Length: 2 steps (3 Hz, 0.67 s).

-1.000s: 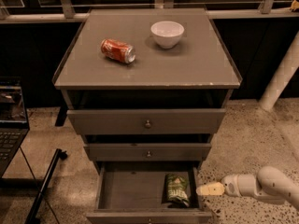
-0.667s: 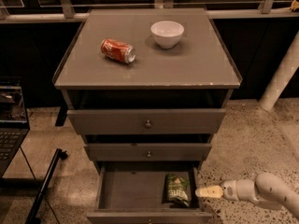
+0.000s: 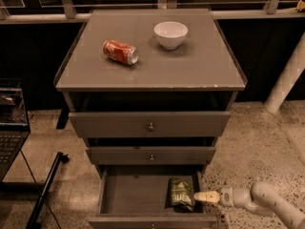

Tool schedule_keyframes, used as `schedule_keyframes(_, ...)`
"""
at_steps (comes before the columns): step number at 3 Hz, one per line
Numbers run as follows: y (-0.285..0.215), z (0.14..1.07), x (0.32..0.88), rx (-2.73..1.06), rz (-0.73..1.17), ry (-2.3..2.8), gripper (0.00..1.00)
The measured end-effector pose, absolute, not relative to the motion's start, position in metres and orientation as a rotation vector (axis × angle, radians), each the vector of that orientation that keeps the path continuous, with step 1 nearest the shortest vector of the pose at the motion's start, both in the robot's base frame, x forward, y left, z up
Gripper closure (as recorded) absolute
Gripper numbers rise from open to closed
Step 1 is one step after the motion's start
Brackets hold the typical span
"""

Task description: Pick green jalapeno chip bag from bottom drawer and place on counter

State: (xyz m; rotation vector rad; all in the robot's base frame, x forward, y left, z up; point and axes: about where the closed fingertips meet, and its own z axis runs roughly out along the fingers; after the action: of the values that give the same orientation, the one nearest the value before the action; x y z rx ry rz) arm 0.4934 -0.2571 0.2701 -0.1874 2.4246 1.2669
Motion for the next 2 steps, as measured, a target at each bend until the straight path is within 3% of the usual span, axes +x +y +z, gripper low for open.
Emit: schedule_keyframes(2, -0.221, 0.249, 0.519, -0.231, 1.407, 2.387, 0.00)
